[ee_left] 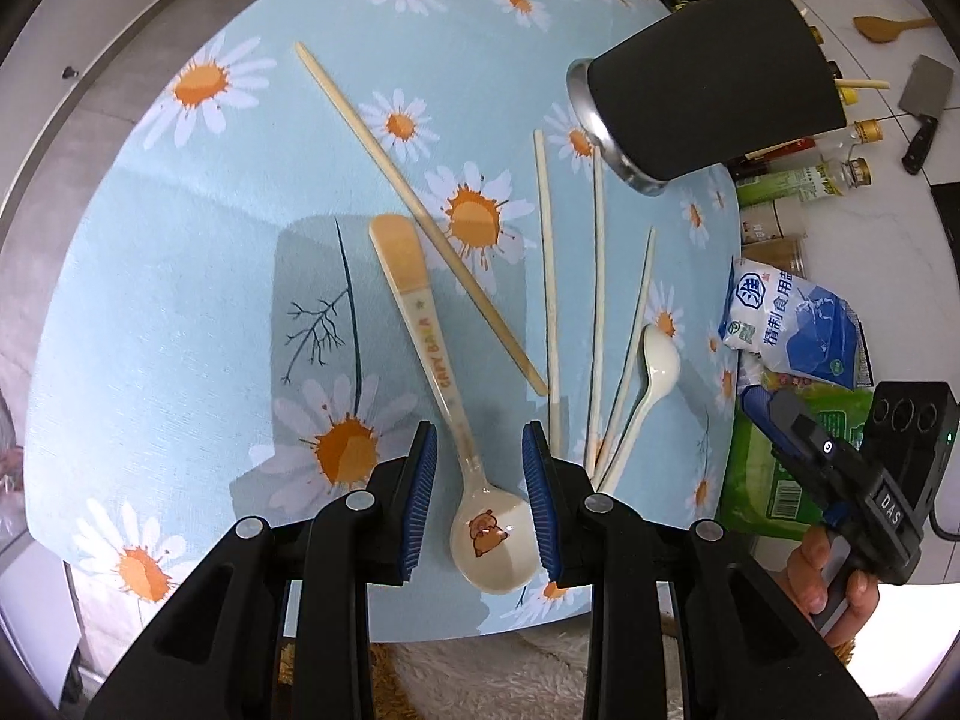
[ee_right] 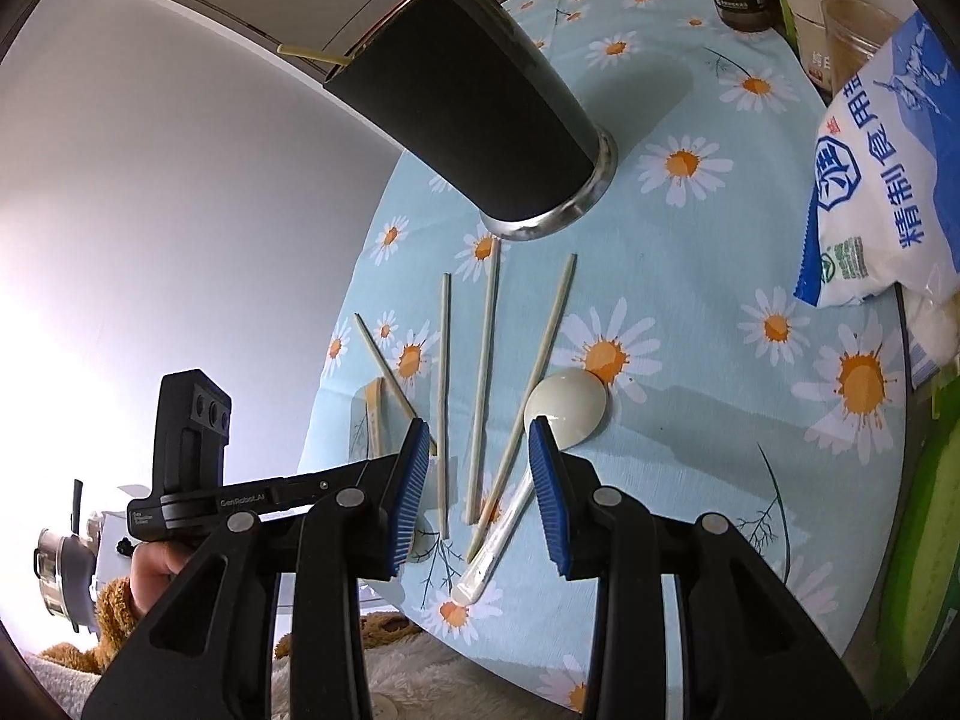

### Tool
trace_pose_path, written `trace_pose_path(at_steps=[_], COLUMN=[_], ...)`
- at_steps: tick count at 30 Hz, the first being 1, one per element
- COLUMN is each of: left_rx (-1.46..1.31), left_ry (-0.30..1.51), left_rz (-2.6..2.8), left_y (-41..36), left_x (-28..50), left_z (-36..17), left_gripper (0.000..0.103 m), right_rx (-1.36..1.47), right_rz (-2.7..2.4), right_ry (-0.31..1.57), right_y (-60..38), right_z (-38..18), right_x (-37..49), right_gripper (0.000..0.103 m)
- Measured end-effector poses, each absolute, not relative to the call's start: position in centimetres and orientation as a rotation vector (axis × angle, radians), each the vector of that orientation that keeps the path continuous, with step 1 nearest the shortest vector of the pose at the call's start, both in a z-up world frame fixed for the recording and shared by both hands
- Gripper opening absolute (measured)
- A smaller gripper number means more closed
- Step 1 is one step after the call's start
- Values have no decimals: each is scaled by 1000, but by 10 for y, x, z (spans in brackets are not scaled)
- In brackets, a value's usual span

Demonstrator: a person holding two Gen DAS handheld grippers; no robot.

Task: Organize utensils
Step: 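Move both open tools down toward the utensils on the table, then grasp the wooden spoon handle with the left tool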

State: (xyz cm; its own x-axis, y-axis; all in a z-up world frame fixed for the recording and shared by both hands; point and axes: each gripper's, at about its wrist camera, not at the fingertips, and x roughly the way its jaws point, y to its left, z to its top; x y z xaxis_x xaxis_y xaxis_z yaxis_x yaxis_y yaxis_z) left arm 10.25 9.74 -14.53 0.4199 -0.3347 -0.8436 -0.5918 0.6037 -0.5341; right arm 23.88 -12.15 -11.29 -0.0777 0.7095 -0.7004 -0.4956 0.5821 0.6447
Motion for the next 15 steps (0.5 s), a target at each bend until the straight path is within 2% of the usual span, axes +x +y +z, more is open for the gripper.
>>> trace_pose_path(at_steps=[15], left_rx=[-1045], left_ry=[1189], left_rz=[174], left_y=[100], left_x=[108], left_z=[-154], left_gripper=[28], right_rx=[229], right_rz=[996], right_ry=[1328], right_y=[-127], right_z=[-116], right_x=[242], right_gripper=[36])
